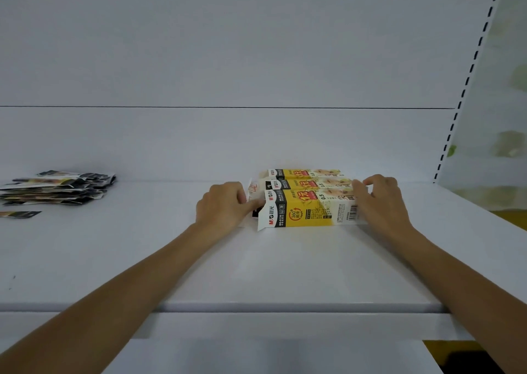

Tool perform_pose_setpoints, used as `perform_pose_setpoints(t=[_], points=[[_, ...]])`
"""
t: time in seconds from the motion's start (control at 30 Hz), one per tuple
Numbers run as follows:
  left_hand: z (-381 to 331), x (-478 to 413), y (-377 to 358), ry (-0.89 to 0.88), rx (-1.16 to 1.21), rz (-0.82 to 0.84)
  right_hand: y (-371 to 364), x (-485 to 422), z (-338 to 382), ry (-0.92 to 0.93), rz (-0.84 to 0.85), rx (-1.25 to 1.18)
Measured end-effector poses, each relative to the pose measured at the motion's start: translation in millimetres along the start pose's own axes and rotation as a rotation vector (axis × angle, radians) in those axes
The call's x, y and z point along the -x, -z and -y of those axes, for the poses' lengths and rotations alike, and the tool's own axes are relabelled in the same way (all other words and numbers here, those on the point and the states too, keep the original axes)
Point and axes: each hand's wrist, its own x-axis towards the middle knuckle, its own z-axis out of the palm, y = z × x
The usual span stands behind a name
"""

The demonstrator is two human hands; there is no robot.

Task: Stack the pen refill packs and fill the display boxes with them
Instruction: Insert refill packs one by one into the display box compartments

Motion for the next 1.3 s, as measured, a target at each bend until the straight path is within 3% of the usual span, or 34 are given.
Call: perform_pose_setpoints(t=[0.2, 0.43, 0.63, 0.8, 1.03, 1.2, 1.3], points=[[-4.4, 10.5, 2.4, -0.263, 0.216, 0.320, 7.8, 0.1, -1.1, -0.013, -0.003, 0.054], [2.1, 11.5, -1.7, -0.345, 0.401, 0.173, 8.7, -3.3, -5.1, 0.003, -0.016, 0.064], [-4.2, 13.1, -1.7, -0.478, 0.309, 0.540, 12.2, -1.6, -3.9, -0.022, -0.075, 0.178], [0.0, -1.0, 7.2, -0.435, 0.415, 0.352, 17.2, 3.6, 24.5, 0.184, -0.070, 0.595], [47.8, -5.1, 72.8, -0.323, 0.241, -0.020, -24.7, 22.0, 167.2, 0.630, -0.006, 0.135], [132.0, 26.1, 127.1, -0.249, 0.018, -0.075, -94.5, 57.1, 255.2, 0.797, 0.036, -0.094], [184.4, 43.7, 158.4, -0.130, 0.008, -0.130, -138.7, 81.8, 293.8, 0.852, 0.145, -0.156]])
